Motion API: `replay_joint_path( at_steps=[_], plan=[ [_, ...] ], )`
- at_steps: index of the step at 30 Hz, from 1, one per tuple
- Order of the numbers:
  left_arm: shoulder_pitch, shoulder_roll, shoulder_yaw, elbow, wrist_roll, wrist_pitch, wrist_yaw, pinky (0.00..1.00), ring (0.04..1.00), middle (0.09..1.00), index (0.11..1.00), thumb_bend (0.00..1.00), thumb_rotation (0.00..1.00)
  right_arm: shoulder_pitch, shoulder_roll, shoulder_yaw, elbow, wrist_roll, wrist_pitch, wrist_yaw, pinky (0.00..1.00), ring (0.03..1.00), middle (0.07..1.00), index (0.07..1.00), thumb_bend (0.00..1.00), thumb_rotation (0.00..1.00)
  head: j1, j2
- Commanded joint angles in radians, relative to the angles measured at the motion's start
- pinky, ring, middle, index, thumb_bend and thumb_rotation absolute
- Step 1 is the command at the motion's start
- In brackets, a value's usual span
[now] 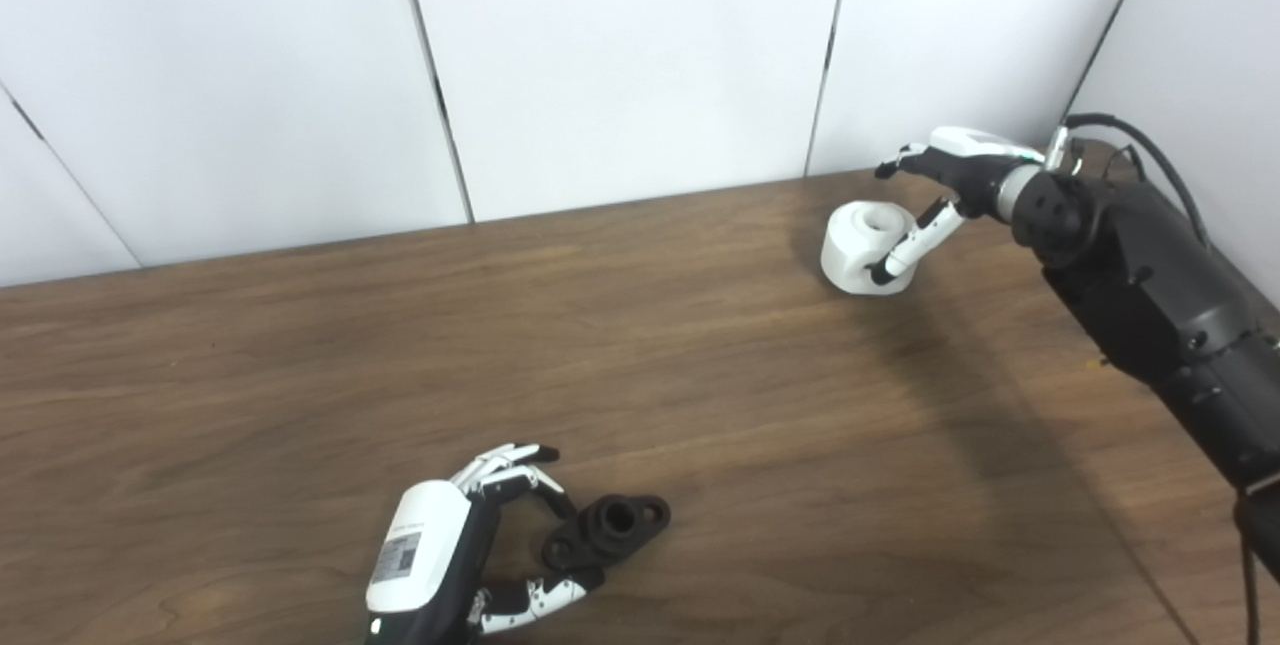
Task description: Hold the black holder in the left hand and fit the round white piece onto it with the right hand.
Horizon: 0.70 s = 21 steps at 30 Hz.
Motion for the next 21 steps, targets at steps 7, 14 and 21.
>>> replay_joint_path(
  at_steps=[7, 14, 21],
  plan=[
    [0.027, 0.007, -0.013, 0.024, 0.015, 0.064, -0.062, 0.74, 0.836, 0.790, 0.489, 0.51, 0.04, -0.094, -0.019, 0.020, 0.024, -0.018, -0.024, -0.011, 1.00, 1.000, 1.000, 0.895, 1.00, 0.36, 0.006, 0.003],
    [0.027, 0.005, -0.014, 0.024, 0.018, 0.072, -0.066, 0.75, 0.837, 0.789, 0.489, 0.51, 0.04, -0.100, -0.019, 0.022, 0.033, -0.008, -0.041, -0.019, 1.00, 1.000, 1.000, 0.862, 1.00, 0.34, 0.008, 0.003],
    [0.026, 0.007, -0.016, 0.026, 0.013, 0.067, -0.063, 0.75, 0.839, 0.790, 0.488, 0.51, 0.04, -0.097, -0.024, 0.026, 0.031, -0.008, -0.050, -0.016, 1.00, 1.000, 1.000, 0.823, 1.00, 0.32, 0.012, 0.007]
  ],
)
